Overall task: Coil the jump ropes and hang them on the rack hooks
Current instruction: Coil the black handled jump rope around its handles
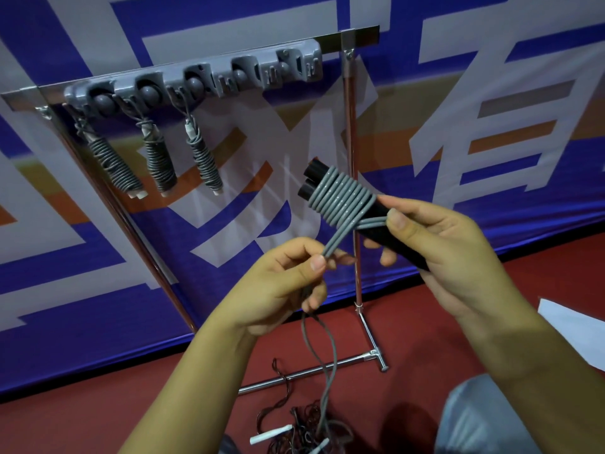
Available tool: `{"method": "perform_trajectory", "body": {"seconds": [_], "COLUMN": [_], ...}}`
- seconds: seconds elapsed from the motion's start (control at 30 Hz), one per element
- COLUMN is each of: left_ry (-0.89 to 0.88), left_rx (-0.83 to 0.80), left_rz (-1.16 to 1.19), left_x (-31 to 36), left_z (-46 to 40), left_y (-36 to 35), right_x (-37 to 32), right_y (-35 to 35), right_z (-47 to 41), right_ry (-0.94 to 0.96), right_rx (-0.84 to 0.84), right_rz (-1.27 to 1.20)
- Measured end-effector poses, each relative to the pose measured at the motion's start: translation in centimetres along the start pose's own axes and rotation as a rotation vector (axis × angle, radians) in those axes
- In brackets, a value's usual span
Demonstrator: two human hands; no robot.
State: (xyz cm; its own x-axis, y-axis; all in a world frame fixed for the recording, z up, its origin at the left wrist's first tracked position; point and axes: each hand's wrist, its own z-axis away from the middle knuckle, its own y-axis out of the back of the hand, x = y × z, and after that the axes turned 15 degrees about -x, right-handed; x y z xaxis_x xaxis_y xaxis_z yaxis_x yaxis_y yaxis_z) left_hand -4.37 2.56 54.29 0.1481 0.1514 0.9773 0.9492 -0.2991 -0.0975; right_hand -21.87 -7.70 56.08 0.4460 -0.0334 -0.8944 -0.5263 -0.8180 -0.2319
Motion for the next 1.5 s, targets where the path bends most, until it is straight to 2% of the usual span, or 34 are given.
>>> {"method": "perform_trajectory", "body": {"seconds": [0.17,0.3,0.47,0.6,0.73,1.0,1.23,1.4,1.5], "left_ry": [0.037,0.100,0.125,0.153,0.107,0.055,-0.032,0.014,0.022], "left_rx": [0.002,0.075,0.158,0.175,0.153,0.105,0.136,0.140,0.170], "left_rz": [-0.068,-0.191,-0.327,-0.537,-0.792,-0.914,-1.204,-1.429,-1.480], "left_x": [0.2,0.4,0.4,0.9,1.8,1.7,2.2,1.6,1.3], "left_z": [0.3,0.3,0.1,-0.2,-0.2,-0.5,-0.7,-0.6,-0.6], "left_y": [0.4,0.8,0.6,0.7,0.9,1.4,0.8,0.5,0.0], "right_x": [0.5,1.2,1.6,1.8,1.0,0.5,0.3,0.7,1.3], "right_y": [1.2,2.1,2.7,3.1,3.4,3.8,3.8,3.0,2.8], "right_z": [-0.4,-0.6,-0.7,-0.7,-0.4,0.1,0.1,-0.1,-0.1], "right_ry": [-0.190,-0.253,-0.330,-0.386,-0.374,-0.428,-0.542,-0.653,-0.649], "right_rx": [-0.122,-0.211,-0.395,-0.575,-0.626,-0.787,-0.793,-0.693,-0.588], "right_rz": [-0.202,-0.478,-0.514,-0.412,-0.230,-0.158,0.009,0.353,0.468]}}
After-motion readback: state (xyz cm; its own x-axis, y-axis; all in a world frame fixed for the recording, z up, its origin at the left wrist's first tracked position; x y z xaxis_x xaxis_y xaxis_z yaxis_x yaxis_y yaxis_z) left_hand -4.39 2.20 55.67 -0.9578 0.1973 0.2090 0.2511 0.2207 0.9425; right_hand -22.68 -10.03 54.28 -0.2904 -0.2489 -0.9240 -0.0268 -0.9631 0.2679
